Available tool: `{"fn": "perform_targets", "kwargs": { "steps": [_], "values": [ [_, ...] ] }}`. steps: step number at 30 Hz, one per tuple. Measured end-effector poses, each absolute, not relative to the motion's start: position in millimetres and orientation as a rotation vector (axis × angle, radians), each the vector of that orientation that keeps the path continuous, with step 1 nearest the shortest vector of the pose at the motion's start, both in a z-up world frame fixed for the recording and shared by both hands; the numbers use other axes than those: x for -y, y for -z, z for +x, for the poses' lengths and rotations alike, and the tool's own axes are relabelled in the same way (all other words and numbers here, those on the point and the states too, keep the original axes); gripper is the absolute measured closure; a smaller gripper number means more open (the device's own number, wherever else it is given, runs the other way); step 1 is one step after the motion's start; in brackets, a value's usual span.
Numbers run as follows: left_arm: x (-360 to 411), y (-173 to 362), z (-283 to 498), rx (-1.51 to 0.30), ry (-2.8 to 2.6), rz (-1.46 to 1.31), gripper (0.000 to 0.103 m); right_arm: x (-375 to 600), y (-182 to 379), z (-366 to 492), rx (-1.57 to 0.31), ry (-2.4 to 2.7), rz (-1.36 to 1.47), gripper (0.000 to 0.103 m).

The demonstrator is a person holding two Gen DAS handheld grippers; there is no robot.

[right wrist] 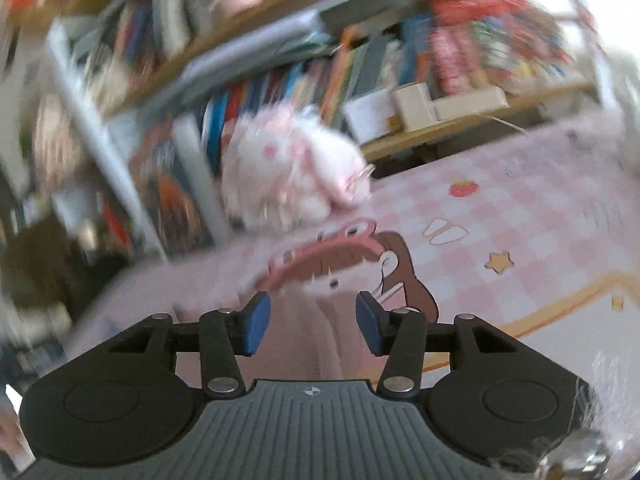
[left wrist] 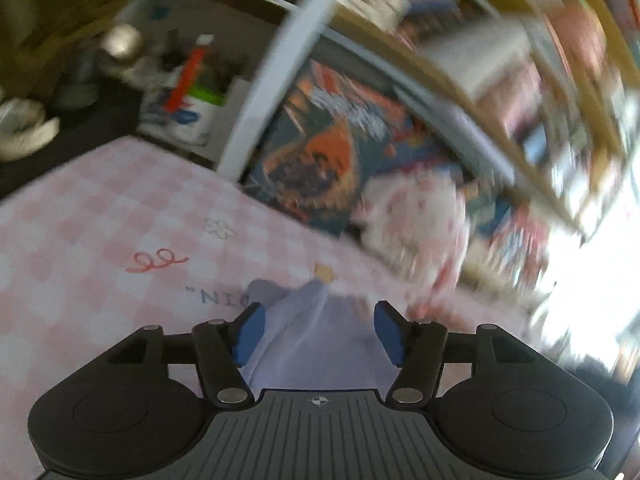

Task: Fold clothes
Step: 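Lower the hem onto the sweater near the collar and open both grippers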

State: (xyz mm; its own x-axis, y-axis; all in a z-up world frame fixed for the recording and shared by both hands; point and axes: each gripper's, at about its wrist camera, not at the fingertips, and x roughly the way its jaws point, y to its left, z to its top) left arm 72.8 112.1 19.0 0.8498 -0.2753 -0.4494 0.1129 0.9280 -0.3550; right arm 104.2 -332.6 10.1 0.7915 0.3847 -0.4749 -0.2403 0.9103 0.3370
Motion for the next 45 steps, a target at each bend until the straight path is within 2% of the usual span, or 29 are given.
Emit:
{"fn": "perform_targets", "kwargs": {
  "steps": [2,6,8,9,10,11,12,15,17,21,26,28,30,40,43,45],
  "values": [
    [-101.3,-16.8,82.3,-0.539,0.198,-0.189,0.042,317.5,-8.9,109.5,-0.575,-0.35,0.14,0.059],
    [-92.4,-13.5,104.5,-0.58,0.217,-0.096,0.043,296.9,-1.8,127.5,-0.604,-0.344,-0.006,0.061],
    [-88.8,-9.9,116.1,-0.608,0.222,-0.072,0.045,292.2,2.3,136.4,-0.629,-0.352,-0.026,0.067],
    [-86.3,-7.1,122.4,-0.628,0.217,-0.055,0.053,290.3,4.3,140.4,-0.644,-0.358,-0.03,0.075],
    [-87.1,-5.5,124.3,-0.63,0.205,-0.055,0.083,291.6,4.7,142.4,-0.649,-0.361,-0.013,0.086],
    [-88.6,-4.1,125.3,-0.628,0.192,-0.059,0.098,297.0,2.7,141.8,-0.637,-0.361,0.03,0.092],
    [-90.0,-2.7,126.4,-0.627,0.178,-0.063,0.098,302.4,0.6,141.2,-0.625,-0.362,0.073,0.097],
    [-121.1,-9.1,112.4,-0.507,0.195,-0.314,0.099,318.7,-5.5,139.4,-0.588,-0.363,0.203,0.098],
    [-128.7,0.3,121.0,-0.547,0.193,-0.36,0.098,329.2,-6.8,138.5,-0.563,-0.353,0.276,0.098],
    [-129.7,15.3,127.5,-0.596,0.176,-0.367,0.098,319.6,19.3,159.2,-0.677,-0.313,0.229,0.098],
    [-131.5,20.2,130.4,-0.626,0.167,-0.37,0.088,334.2,26.1,164.6,-0.704,-0.323,0.352,0.098],
    [-136.1,13.0,124.1,-0.601,0.147,-0.373,0.083,343.3,23.8,163.6,-0.712,-0.311,0.419,0.095],
    [-140.5,5.1,116.3,-0.575,0.131,-0.374,0.082,351.2,17.1,159.1,-0.689,-0.276,0.441,0.089],
    [-126.5,-21.3,49.8,-0.566,0.189,-0.358,0.079,364.1,-19.8,98.2,-0.619,-0.289,0.322,0.088],
    [-116.2,-22.8,26.2,-0.578,0.199,-0.348,0.072,355.6,-27.6,75.0,-0.607,-0.316,0.261,0.08],
    [-109.8,-23.3,11.6,-0.583,0.209,-0.336,0.072,349.5,-32.3,57.8,-0.597,-0.333,0.222,0.077]
  ]
}}
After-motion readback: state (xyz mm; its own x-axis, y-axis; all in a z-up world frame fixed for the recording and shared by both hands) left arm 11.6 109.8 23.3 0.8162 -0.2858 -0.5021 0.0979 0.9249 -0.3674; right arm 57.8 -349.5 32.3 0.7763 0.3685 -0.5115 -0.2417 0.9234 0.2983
